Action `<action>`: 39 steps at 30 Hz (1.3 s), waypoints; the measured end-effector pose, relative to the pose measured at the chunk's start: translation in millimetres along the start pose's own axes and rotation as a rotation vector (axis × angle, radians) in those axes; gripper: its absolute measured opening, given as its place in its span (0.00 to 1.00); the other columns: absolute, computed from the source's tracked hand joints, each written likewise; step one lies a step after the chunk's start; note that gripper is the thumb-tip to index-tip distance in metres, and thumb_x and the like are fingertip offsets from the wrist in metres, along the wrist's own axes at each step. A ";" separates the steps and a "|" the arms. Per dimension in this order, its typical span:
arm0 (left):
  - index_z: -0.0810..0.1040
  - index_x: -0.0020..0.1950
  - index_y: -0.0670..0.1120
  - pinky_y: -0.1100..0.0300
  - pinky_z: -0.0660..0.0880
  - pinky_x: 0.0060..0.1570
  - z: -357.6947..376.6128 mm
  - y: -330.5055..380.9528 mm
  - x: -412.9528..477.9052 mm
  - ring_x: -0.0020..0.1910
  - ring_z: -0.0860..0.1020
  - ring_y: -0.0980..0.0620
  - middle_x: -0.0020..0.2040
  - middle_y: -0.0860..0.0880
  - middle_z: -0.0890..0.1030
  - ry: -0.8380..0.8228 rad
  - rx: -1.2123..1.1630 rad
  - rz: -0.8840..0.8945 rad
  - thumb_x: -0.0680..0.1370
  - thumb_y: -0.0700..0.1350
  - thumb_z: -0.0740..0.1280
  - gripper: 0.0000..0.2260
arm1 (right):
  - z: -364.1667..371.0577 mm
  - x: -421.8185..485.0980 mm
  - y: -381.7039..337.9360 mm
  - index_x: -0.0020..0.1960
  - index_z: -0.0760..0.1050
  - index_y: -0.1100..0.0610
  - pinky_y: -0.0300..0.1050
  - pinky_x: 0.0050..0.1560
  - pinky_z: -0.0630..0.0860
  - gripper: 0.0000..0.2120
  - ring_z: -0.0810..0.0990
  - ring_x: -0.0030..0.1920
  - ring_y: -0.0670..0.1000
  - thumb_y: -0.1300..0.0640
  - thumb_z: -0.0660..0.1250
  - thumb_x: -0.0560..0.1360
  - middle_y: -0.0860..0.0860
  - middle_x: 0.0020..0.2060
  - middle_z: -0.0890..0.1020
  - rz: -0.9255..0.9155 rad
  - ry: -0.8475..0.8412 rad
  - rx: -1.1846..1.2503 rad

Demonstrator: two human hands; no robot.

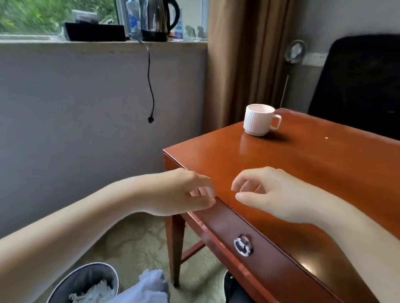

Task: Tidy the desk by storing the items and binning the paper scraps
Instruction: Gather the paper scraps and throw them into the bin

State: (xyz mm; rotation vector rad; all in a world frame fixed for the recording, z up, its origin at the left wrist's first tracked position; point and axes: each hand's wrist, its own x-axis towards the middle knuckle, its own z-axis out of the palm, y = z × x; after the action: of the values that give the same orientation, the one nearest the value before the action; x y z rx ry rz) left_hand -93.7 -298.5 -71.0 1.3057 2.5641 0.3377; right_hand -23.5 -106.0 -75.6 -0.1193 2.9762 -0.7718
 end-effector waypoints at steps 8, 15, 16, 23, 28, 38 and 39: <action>0.72 0.64 0.53 0.66 0.67 0.56 34.3 117.7 68.1 0.57 0.72 0.60 0.61 0.55 0.74 -0.006 0.077 0.268 0.80 0.53 0.58 0.14 | -34.9 -126.3 93.3 0.55 0.75 0.45 0.42 0.55 0.76 0.07 0.76 0.53 0.45 0.48 0.62 0.78 0.42 0.52 0.77 0.250 0.268 -0.014; 0.59 0.73 0.54 0.63 0.58 0.68 101.4 210.7 123.1 0.71 0.61 0.53 0.71 0.53 0.62 -0.112 -0.011 0.447 0.80 0.53 0.59 0.22 | -35.4 -252.3 176.2 0.61 0.72 0.45 0.33 0.53 0.70 0.11 0.75 0.57 0.41 0.50 0.60 0.78 0.40 0.54 0.77 0.501 0.501 0.054; 0.58 0.74 0.53 0.61 0.57 0.69 110.9 221.7 130.5 0.72 0.60 0.52 0.72 0.52 0.61 -0.108 0.009 0.457 0.80 0.54 0.59 0.23 | -35.7 -269.0 185.6 0.60 0.72 0.45 0.32 0.53 0.69 0.11 0.74 0.57 0.41 0.51 0.61 0.78 0.40 0.54 0.77 0.530 0.544 0.031; 0.53 0.75 0.55 0.57 0.52 0.71 157.4 307.3 174.0 0.74 0.55 0.53 0.75 0.54 0.57 0.031 0.060 0.605 0.79 0.58 0.57 0.26 | -47.1 -356.5 231.6 0.69 0.66 0.47 0.45 0.69 0.58 0.19 0.59 0.70 0.45 0.46 0.55 0.79 0.43 0.68 0.68 0.753 0.689 -0.302; 0.54 0.75 0.54 0.55 0.53 0.72 178.2 365.3 206.8 0.74 0.56 0.51 0.75 0.53 0.58 0.100 0.022 0.663 0.78 0.59 0.57 0.27 | -48.9 -391.5 266.1 0.75 0.54 0.46 0.50 0.74 0.47 0.33 0.48 0.76 0.47 0.34 0.54 0.75 0.45 0.75 0.56 0.913 0.575 -0.407; 0.48 0.77 0.52 0.44 0.47 0.74 194.5 442.0 272.2 0.77 0.46 0.46 0.78 0.48 0.49 0.132 -0.003 0.570 0.73 0.69 0.55 0.38 | -90.8 -408.3 345.1 0.75 0.52 0.49 0.54 0.74 0.47 0.34 0.47 0.77 0.53 0.36 0.58 0.75 0.50 0.77 0.52 1.159 0.735 -0.427; 0.46 0.77 0.53 0.43 0.46 0.74 195.1 448.2 277.3 0.77 0.44 0.45 0.79 0.47 0.47 0.118 0.012 0.555 0.71 0.72 0.54 0.41 | -94.8 -406.9 351.3 0.76 0.52 0.49 0.55 0.74 0.47 0.35 0.46 0.77 0.53 0.36 0.58 0.75 0.50 0.77 0.52 1.161 0.745 -0.421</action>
State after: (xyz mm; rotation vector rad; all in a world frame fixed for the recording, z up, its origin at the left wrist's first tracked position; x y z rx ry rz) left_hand 149.8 202.4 -145.7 2.0449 2.2444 0.5088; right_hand 352.9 282.9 -146.6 2.0083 2.8693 0.0076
